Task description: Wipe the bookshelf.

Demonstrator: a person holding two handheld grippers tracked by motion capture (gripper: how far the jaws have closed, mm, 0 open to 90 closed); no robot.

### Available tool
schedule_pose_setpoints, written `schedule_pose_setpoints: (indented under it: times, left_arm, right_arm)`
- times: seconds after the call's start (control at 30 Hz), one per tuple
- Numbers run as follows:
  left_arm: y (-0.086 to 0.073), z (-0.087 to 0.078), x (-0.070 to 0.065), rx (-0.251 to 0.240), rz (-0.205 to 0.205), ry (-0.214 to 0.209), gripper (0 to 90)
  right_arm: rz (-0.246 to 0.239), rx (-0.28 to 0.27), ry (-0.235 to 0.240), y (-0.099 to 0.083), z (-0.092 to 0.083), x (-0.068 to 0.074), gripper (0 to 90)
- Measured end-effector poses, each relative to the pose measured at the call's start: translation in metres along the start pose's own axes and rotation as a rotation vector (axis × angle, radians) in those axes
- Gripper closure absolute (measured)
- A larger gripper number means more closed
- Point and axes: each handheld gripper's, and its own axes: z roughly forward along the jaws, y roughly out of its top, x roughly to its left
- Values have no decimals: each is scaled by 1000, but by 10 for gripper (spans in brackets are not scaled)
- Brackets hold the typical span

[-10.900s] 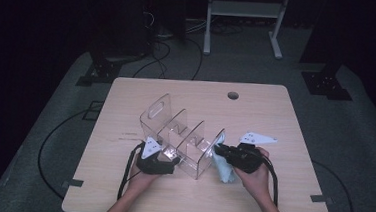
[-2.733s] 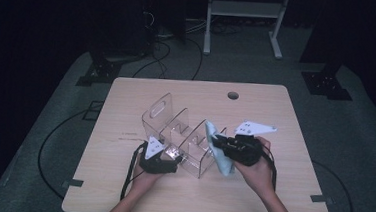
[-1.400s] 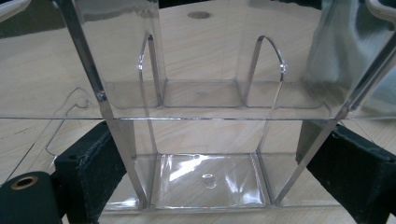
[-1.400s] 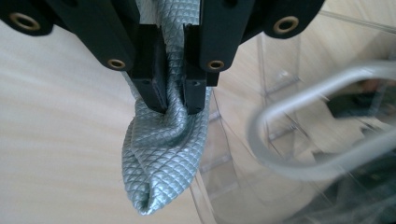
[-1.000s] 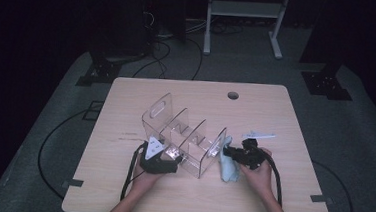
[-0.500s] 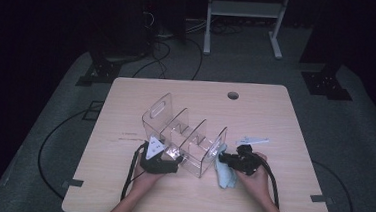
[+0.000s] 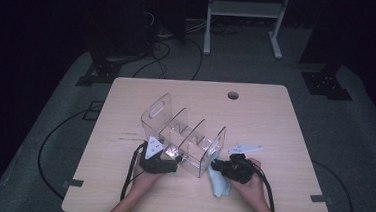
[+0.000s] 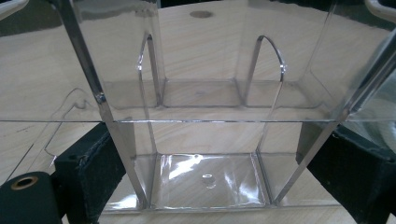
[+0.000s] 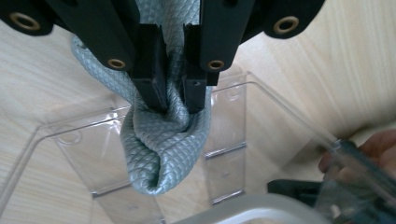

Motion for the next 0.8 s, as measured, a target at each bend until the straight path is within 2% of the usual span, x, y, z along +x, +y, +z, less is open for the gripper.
schedule_pose_setpoints:
  times: [0.13, 0.27, 0.4, 0.5, 0.67, 0.73, 0.8]
  left_arm:
    - [1, 0, 1, 1, -2, -2, 78]
    - [1, 0, 3, -1, -6, 4, 78]
    - [1, -1, 3, -1, -7, 6, 78]
    - [1, 0, 3, -2, -6, 7, 79]
    - [1, 0, 3, -2, -6, 7, 79]
    - [1, -1, 3, -3, -7, 7, 79]
    - [1, -1, 3, -3, -6, 8, 78]
  right_arm:
    - [-5, -4, 8, -3, 3, 3, 803]
    - [-33, 15, 54, -9, 7, 18, 802]
    - [-45, 28, 68, -12, 9, 27, 802]
    - [-59, 2, 69, -8, 3, 35, 803]
    - [-76, -87, 86, 0, -13, 45, 803]
    - [-91, -93, 76, 0, -13, 47, 803]
    - [-83, -92, 88, -2, -11, 46, 803]
